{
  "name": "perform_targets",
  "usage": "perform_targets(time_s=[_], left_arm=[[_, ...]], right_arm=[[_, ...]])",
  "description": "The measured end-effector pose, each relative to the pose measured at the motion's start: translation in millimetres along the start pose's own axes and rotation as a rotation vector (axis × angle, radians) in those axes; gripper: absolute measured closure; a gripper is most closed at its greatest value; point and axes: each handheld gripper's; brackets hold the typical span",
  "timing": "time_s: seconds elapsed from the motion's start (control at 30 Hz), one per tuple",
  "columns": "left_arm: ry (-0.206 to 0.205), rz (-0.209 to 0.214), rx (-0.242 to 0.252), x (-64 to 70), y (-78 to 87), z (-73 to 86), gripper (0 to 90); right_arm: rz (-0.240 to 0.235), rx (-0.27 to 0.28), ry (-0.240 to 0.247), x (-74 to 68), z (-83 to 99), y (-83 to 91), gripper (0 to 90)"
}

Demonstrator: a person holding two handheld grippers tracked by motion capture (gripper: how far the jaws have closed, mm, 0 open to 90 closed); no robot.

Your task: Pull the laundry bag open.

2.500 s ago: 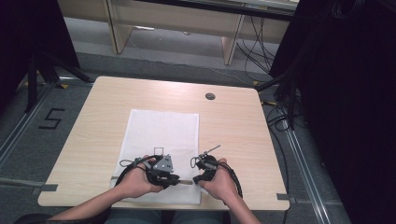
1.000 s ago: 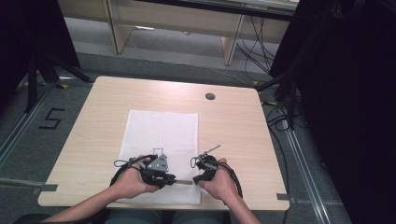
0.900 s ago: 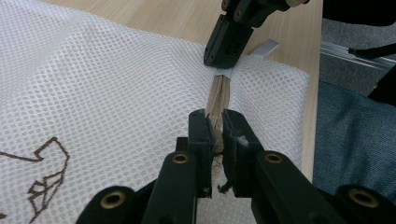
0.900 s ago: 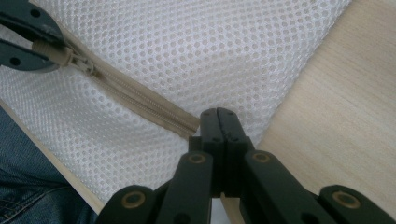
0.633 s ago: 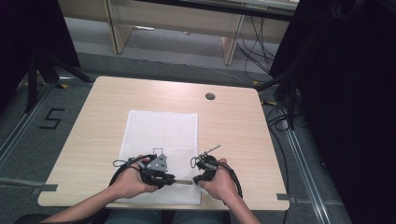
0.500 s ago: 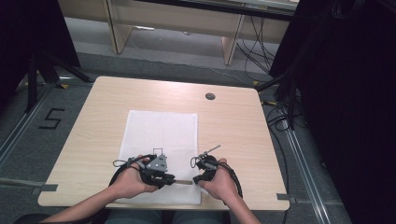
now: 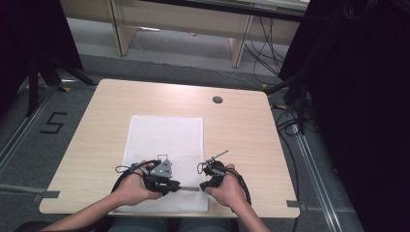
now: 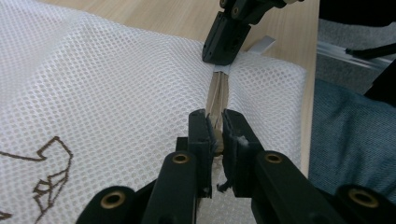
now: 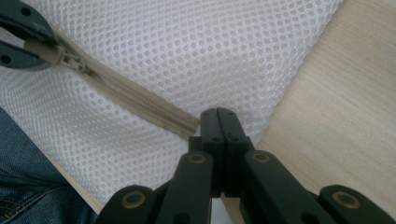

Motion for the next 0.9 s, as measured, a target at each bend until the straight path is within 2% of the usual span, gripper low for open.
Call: perform_targets(time_s=[0.17,0.47,0.5,0.63,0.67,0.73,0.9], left_arm=[[-0.012,-0.006,-0.009,-0.3,0.5,-0.2,82.0],[-0.003,0.001,-0.007,0.1,-0.5,0.7,82.0],[-0.024,-0.002,-0.008,-0.9,-0.2,0.3,82.0],[-0.003,0.005,-0.007,-0.6,0.9,2.4,82.0],[-0.015,0.006,-0.004,-1.7,1.7,2.4,82.0],[-0.002,0.008,-0.008,-0.4,0.8,3.0,82.0],[-0.001,0.008,-0.006,-1.7,3.7,3.7,82.0]], right_arm=[[0.003,0.001,-0.001,-0.5,0.3,0.1,90.0],[0.002,0.000,0.002,-0.7,0.3,0.2,90.0],[0.006,0.000,-0.001,-0.8,0.2,0.0,90.0],[0.013,0.000,0.004,-1.2,0.0,-0.1,90.0],[0.013,-0.001,0.003,-1.1,-0.1,0.0,90.0],[0.015,-0.001,0.008,-0.3,-0.2,-0.5,90.0],[0.011,0.001,0.013,-0.1,-0.2,-0.3,90.0]])
Point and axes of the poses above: each handheld gripper's, and its own axes: y roughly backward along the jaws, z roughly out of its underside, x roughly to its right, and after that the axes turned 14 degrees about -x, right-handed
